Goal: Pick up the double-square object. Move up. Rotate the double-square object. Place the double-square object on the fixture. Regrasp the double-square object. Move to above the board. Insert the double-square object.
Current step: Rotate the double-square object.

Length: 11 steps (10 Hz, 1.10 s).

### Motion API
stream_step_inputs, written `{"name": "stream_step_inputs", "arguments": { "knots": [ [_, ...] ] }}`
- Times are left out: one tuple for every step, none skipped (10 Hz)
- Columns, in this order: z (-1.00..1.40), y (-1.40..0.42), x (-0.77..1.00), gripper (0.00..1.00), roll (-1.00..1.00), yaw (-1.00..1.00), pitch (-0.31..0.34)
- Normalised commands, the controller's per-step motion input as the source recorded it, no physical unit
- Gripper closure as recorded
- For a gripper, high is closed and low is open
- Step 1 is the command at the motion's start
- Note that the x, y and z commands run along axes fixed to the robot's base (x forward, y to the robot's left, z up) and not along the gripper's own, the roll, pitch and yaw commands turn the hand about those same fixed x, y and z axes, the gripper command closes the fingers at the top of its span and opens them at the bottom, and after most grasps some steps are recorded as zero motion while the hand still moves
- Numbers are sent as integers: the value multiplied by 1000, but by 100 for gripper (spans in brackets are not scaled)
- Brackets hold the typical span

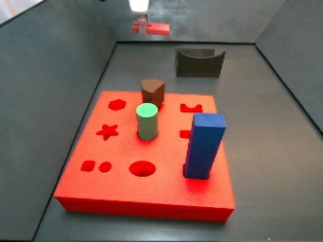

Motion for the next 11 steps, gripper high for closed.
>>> {"name": "stream_step_inputs", "arguments": {
  "knots": [
    [-11, 15, -3, 100, -6, -1000, -1],
    [-11, 15, -3, 100, -7, -1000, -1],
    [-11, 15, -3, 100, -7, -1000, -1],
    [-11, 15, -3, 100, -7, -1000, -1],
    [-11, 15, -3, 100, -8, -1000, -2],
    [-11, 15, -3, 100, -8, -1000, -2],
    [-11, 15, -3, 100, -9, -1000, -2],
    [-11, 15, -3, 100, -9, -1000, -2],
    [-11, 15, -3, 100, -10, -1000, -2],
    [-11, 15, -3, 100, -11, -1000, -2],
    [-11, 15, -4, 100, -11, -1000, -2]
  ]
}}
